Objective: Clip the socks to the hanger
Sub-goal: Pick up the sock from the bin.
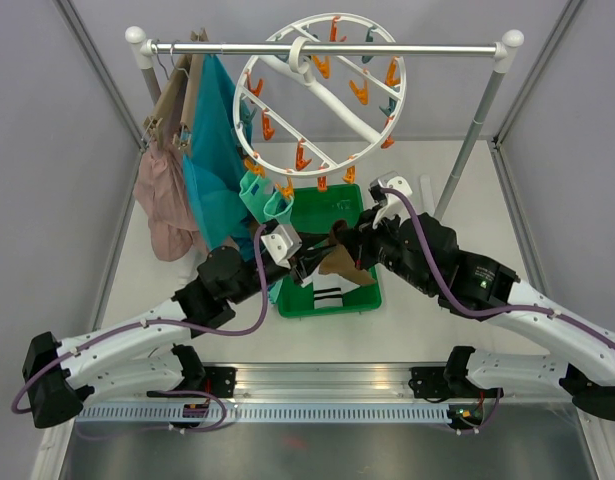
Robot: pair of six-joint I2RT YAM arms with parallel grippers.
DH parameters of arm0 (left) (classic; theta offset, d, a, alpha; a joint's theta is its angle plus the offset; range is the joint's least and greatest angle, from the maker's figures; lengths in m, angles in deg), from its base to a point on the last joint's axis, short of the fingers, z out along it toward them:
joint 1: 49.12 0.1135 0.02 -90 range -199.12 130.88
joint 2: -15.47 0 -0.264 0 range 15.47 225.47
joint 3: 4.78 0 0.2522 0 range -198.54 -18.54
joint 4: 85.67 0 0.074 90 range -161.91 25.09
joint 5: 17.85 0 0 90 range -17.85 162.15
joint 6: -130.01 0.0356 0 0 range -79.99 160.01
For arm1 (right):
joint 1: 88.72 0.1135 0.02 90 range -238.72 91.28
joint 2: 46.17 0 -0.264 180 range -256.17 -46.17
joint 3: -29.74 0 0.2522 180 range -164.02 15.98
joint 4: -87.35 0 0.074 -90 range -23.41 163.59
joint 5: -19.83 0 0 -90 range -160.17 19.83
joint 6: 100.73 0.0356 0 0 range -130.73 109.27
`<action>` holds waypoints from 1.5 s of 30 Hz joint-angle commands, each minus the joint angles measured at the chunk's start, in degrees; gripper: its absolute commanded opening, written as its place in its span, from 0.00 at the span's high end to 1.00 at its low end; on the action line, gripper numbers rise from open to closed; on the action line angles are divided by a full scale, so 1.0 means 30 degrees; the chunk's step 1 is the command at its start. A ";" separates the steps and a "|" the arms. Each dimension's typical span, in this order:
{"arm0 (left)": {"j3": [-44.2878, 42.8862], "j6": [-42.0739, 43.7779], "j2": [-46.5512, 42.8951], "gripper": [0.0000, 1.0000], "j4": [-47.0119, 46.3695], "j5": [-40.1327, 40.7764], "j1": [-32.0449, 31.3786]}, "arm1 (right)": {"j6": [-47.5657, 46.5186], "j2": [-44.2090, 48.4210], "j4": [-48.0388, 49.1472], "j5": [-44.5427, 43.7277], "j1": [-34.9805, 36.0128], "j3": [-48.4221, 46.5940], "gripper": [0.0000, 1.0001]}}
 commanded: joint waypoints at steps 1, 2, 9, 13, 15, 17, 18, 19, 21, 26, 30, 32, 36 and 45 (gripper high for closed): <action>-0.0142 0.0963 -0.0528 0.65 -0.1041 0.0331 -0.0186 | 0.0203 -0.0040 -0.0182 0.0095 0.0053 -0.0925 1.00; -0.0113 0.1052 -0.0675 0.64 -0.0924 0.0301 -0.0187 | 0.0203 -0.0012 -0.0269 0.0065 0.0053 -0.0954 1.00; 0.0268 0.1726 -0.1408 0.59 -0.0513 -0.1395 -0.0245 | 0.0203 -0.0333 -0.0387 0.0504 0.0053 -0.1686 1.00; 0.0152 0.2106 -0.1351 0.57 -0.0162 -0.1720 -0.0275 | 0.0203 -0.0451 -0.0445 0.0825 0.0053 -0.1950 1.00; 0.0006 0.2253 -0.1204 0.58 -0.0103 -0.1634 -0.0245 | 0.0203 -0.0480 -0.0416 0.1088 0.0053 -0.2067 1.00; 0.0005 0.2371 -0.1145 0.57 -0.0161 -0.1429 -0.0274 | 0.0261 -0.0568 -0.0562 0.1294 0.0053 -0.2155 1.00; 0.0005 0.2429 -0.1145 0.57 -0.0219 -0.1341 -0.0275 | 0.0204 -0.0597 -0.0592 0.1382 0.0053 -0.2214 1.00; -0.0053 0.2517 -0.1174 0.57 -0.0249 -0.1253 -0.0275 | 0.0261 -0.0597 -0.0621 0.1470 0.0053 -0.2214 1.00; -0.0170 0.2692 -0.1087 0.58 -0.0249 -0.1135 -0.0245 | 0.0233 -0.0627 -0.0621 0.1762 0.0053 -0.2214 1.00; -0.0464 0.2986 -0.0794 0.58 -0.0161 -0.0667 -0.0275 | 0.0145 -0.0686 -0.0885 0.2262 0.0082 -0.2303 1.00; -0.0581 0.3074 -0.0560 0.58 -0.0220 -0.0286 -0.0275 | 0.0057 -0.0627 -0.1090 0.2555 0.0053 -0.2361 1.00; -0.0581 0.3104 -0.0471 0.59 -0.0307 -0.0198 -0.0245 | 0.0028 -0.0598 -0.1236 0.2643 0.0053 -0.2419 1.00; -0.0493 0.3045 -0.0471 0.65 -0.0600 0.0241 -0.0275 | -0.0089 -0.0510 -0.1558 0.2643 0.0053 -0.2507 1.00; -0.0610 0.2899 -0.0530 0.97 -0.0777 0.0154 -0.0275 | -0.0177 -0.0158 -0.2027 0.2321 0.0053 -0.2273 1.00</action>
